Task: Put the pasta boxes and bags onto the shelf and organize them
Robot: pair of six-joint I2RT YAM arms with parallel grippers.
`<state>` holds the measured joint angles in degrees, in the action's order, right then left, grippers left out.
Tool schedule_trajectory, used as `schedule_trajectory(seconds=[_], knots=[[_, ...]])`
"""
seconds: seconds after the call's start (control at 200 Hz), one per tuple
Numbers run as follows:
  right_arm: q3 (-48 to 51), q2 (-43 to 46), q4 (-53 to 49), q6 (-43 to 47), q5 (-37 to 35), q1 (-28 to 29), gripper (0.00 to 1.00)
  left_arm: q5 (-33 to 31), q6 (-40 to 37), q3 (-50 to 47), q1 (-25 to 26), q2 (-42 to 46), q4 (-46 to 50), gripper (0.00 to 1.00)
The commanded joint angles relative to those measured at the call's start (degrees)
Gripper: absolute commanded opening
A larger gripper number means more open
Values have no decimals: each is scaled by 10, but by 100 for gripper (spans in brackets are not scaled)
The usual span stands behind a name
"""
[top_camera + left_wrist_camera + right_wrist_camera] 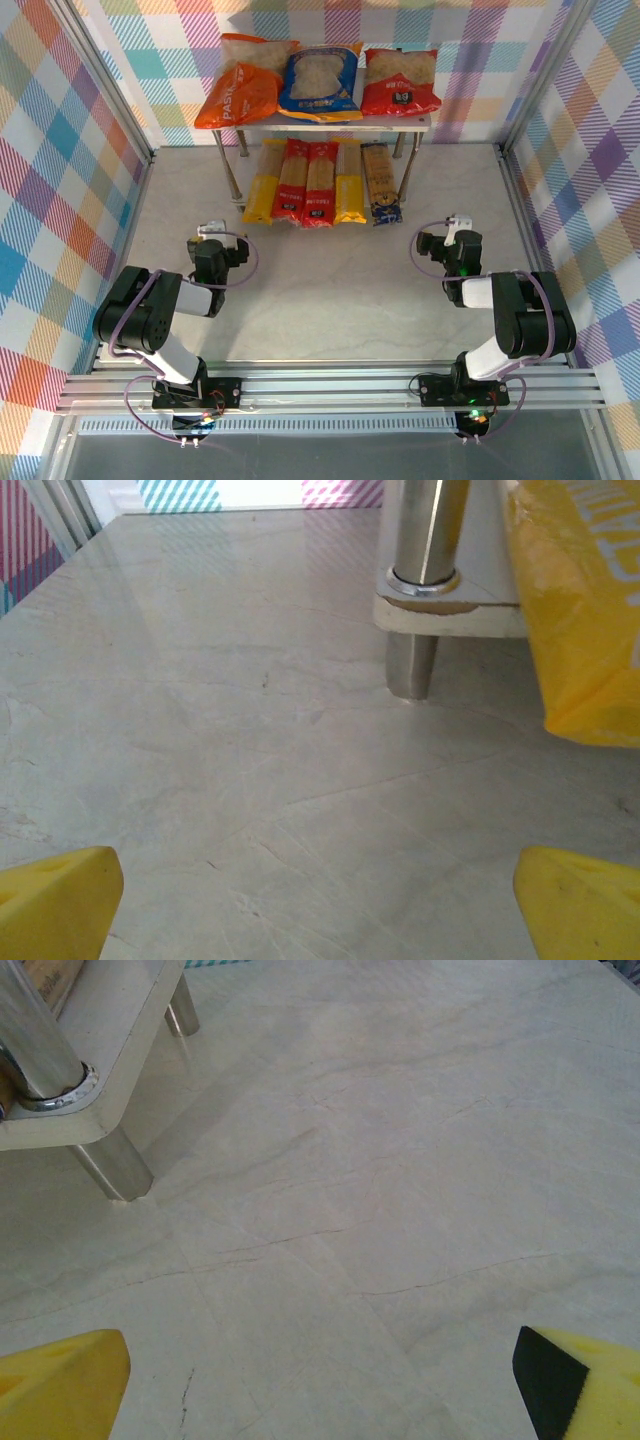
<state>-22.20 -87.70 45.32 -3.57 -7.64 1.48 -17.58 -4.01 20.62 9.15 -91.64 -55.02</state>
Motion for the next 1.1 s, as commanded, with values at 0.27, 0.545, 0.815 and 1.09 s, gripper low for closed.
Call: schedule_trajectory(seconds=[0.27, 0.545, 0.815, 1.09], knots=[[-7, 2, 28, 9, 12, -3, 99, 1, 15, 10, -11, 9, 14, 100], [-7, 2, 28, 9, 13, -2, 99, 1, 14, 10, -10, 9, 14, 100], [-7, 2, 28, 9, 12, -3, 99, 1, 14, 11, -11, 9, 16, 100], [-7, 2, 28, 9, 12, -3, 99, 3, 15, 13, -11, 9, 18, 100]])
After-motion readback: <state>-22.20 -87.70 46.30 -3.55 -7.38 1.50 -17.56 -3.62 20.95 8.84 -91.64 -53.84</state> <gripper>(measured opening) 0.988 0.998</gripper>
